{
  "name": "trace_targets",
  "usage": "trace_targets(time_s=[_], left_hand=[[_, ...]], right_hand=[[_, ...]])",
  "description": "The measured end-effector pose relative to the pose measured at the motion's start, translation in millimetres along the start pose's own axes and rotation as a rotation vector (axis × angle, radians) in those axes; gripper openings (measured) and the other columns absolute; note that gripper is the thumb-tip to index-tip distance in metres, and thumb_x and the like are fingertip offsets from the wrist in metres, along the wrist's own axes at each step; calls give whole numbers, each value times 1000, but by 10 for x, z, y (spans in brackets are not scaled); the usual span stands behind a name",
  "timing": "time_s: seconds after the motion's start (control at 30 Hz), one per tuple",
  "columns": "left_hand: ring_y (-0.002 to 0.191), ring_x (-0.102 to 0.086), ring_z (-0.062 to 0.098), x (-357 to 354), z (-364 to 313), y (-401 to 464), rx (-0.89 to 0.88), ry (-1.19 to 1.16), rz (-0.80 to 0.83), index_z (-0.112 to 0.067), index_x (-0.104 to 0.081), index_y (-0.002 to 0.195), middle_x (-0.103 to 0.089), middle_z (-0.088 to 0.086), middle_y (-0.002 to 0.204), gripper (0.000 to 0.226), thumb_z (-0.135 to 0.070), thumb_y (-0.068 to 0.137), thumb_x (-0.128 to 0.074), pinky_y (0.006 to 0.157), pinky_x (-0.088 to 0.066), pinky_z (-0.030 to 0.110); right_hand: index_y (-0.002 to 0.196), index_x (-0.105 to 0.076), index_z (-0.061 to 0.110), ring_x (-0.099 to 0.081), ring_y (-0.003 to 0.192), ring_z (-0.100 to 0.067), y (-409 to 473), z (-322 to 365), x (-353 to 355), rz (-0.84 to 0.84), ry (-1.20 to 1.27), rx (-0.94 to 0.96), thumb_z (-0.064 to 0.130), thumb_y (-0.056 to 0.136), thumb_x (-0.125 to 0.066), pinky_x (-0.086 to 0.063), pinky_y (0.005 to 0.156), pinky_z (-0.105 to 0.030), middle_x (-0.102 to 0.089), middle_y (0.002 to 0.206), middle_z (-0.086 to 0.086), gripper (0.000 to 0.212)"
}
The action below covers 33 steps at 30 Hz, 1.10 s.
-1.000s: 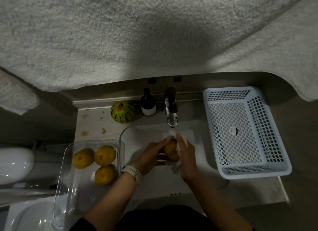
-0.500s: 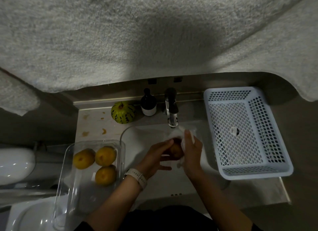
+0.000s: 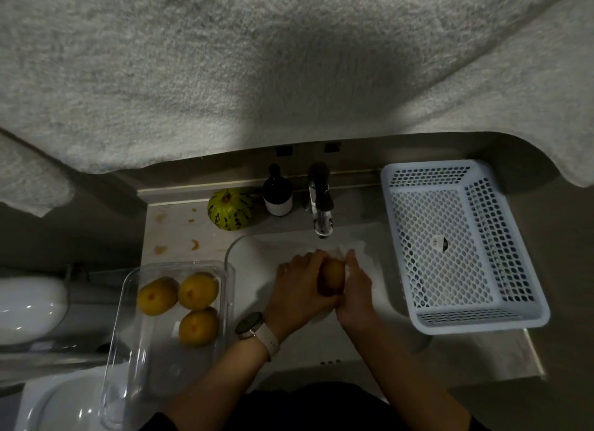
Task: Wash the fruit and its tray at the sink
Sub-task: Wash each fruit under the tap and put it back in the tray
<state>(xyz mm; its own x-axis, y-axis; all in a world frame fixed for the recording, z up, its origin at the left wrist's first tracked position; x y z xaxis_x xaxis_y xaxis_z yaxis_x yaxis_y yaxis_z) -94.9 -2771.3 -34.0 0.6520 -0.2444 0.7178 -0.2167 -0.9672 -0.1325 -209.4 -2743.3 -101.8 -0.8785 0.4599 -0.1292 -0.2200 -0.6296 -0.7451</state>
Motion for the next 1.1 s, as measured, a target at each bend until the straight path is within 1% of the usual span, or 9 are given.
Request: trace_targets(time_s=[0.13,0.23,0.33,0.43,0.53,0.7,0.8,0.97,1.1], left_hand=[[98,-54,9,-33,92,-59,63,-306,-5,-32,-52,116,-49,-7,113,55,-41,70,-82,86,-48,24],[94,-58,3,32,162,-22,109,-510,-26,-26,-62,115,-60,-9,106,42,-31,77,-80,84,-48,20],[94,-66,5,-97,273,-34,275,-749,126,-24,-68,113,-71,-9,100,28,-33,87,-70,88,-53,31],[102,-69,22,-368,295,-166,437,-965,389,-26,-64,122,-72,3,110,39,-50,91,-59,95,-53,42],[111,-65,27,-455,296,-230,523,-1184,453,-28,-59,128,-68,7,122,46,-55,91,-55,99,-50,48],[99,-70,28,-548,369,-279,643,-1159,436,-26,-66,118,-71,9,111,55,-67,82,-59,90,-55,44],[96,-72,27,-566,448,-296,713,-1135,399,-28,-70,110,-73,7,104,54,-69,76,-65,82,-57,41],[99,-71,26,-556,418,-255,653,-1113,375,-21,-70,115,-73,6,109,59,-65,75,-70,90,-56,44],[103,-69,26,-481,545,-251,674,-1183,240,-17,-67,119,-72,7,113,59,-53,73,-76,96,-53,47]], right_hand=[[103,-68,13,-67,101,-33,53,0,62,-53,14,-40,48,96,-48,-54,90,-46,-69,109,-18,41],[118,-64,12,-64,108,-31,36,75,48,-9,75,-21,50,96,-45,-49,98,-50,-66,118,-18,47],[122,-63,9,-64,110,-33,-43,174,-92,160,75,7,52,97,-41,-51,96,-49,-66,118,-19,55],[117,-63,1,-65,108,-32,-194,412,-234,345,-40,189,40,99,-43,-56,88,-39,-68,113,-20,48],[107,-66,1,-69,98,-27,-297,568,-322,394,-160,364,30,100,-48,-57,78,-29,-71,102,-18,35],[87,-73,9,-70,85,-26,-119,571,-177,83,-271,414,31,98,-52,-56,81,-42,-73,84,-12,32],[74,-67,5,-65,68,-21,-60,615,-48,-51,-320,475,37,97,-53,-52,67,-39,-66,69,-15,41],[77,-67,8,-66,70,-27,-141,667,-171,17,-391,559,34,98,-50,-53,65,-39,-67,71,-12,39],[101,-68,3,-68,92,-33,-80,548,-126,71,-173,346,45,99,-40,-55,82,-43,-70,97,-21,50]])
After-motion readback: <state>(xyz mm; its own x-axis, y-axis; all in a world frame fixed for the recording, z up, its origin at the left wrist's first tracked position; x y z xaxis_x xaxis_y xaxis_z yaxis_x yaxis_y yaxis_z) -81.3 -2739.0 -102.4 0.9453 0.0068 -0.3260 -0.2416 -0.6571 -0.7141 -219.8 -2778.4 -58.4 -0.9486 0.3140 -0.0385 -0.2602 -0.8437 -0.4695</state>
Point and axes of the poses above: each hand's wrist, its own y-axis towards the middle knuckle, its own x-axis out of the back of the hand, z = x × y, the point moved 10 cm from there along y, towards the middle knuckle
